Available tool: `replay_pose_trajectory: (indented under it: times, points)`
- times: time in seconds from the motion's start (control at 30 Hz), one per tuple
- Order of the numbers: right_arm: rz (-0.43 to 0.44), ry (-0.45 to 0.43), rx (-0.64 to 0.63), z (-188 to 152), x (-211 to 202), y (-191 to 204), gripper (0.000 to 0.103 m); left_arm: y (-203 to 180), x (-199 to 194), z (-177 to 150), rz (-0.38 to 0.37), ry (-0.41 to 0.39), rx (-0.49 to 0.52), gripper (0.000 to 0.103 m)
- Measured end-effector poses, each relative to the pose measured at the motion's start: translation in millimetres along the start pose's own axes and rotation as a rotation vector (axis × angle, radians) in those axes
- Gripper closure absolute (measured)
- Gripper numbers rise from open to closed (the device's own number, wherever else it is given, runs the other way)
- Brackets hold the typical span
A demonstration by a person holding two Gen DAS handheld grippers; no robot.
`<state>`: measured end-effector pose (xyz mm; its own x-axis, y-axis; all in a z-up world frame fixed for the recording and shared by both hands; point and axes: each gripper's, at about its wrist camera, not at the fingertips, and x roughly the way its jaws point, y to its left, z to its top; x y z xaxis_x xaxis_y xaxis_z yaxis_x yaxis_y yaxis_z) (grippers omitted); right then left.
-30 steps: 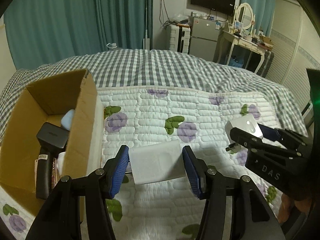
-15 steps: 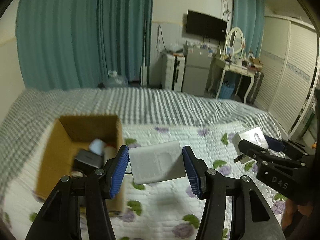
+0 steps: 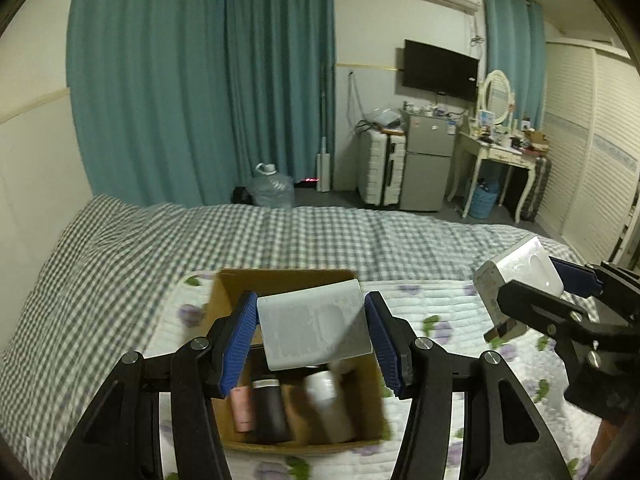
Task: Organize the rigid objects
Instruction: 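Carry the plug charger and white square box into the box and release both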
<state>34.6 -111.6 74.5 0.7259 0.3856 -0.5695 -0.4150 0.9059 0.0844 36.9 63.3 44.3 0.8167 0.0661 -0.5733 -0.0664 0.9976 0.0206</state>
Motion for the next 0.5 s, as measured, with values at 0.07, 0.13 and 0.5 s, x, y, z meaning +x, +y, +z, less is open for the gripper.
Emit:
replay_pose_trajectory:
  times: [0.07, 0.13, 0.5]
  points:
    - [0.035, 0.007, -0.010, 2.5, 12.3, 14.9, 0.050, 13.4, 8.5, -2.0, 0.011, 0.014, -0.007, 0.047]
    - [0.063, 0.016, -0.018, 3.3, 27.0, 27.3, 0.050, 22.1, 16.0, -4.9, 0.023, 0.025, -0.007, 0.047]
    - [0.107, 0.077, -0.017, 6.4, 111.4, 45.5, 0.050, 46.9, 75.5, -25.0, -0.008, 0.122, 0.028, 0.047]
